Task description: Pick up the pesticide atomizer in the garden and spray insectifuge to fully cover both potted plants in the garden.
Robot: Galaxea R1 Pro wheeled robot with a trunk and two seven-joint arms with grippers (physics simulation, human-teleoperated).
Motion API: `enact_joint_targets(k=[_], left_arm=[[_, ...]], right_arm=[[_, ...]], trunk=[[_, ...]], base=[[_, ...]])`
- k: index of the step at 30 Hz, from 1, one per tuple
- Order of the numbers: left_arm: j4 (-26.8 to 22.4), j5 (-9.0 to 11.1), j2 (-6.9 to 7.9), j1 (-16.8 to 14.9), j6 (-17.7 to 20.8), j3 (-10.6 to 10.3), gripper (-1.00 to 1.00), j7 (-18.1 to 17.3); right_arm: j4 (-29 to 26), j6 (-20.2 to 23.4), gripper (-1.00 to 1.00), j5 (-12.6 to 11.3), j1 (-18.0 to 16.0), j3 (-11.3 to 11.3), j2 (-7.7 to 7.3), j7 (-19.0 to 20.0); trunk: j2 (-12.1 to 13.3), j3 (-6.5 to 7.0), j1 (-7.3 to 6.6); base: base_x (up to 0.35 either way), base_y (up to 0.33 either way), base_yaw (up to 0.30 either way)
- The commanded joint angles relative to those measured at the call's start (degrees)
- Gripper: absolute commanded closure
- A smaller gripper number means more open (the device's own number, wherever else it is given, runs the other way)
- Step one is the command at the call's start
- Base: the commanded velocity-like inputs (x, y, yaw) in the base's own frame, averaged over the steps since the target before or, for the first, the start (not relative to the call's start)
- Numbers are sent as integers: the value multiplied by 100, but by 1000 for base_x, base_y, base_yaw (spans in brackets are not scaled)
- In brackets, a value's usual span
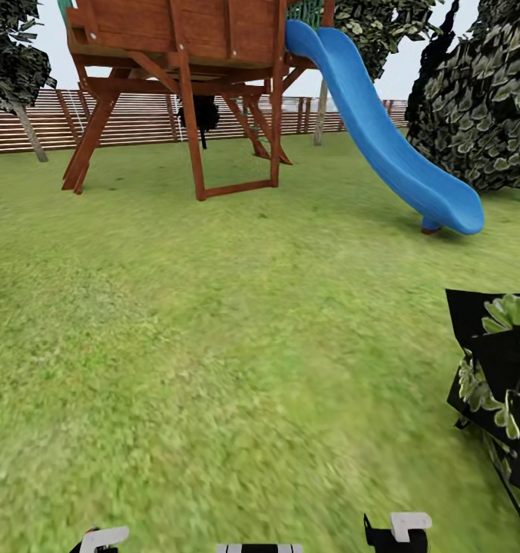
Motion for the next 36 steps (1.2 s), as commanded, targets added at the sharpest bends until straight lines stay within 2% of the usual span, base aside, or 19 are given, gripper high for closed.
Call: enact_joint_targets(k=[1, 36], left_arm=[[10, -60, -2, -6, -30, 36, 100, 15], [10, -60, -2, -6, -30, 36, 100, 11]], right_arm=[[1, -12, -100, -33, -3, 51, 1, -24], [1, -12, -100, -33, 0, 51, 7, -24]], trunk=[[-1, -4, 2], [-1, -4, 2]], base=[[316, 152, 0], [320, 119, 0]])
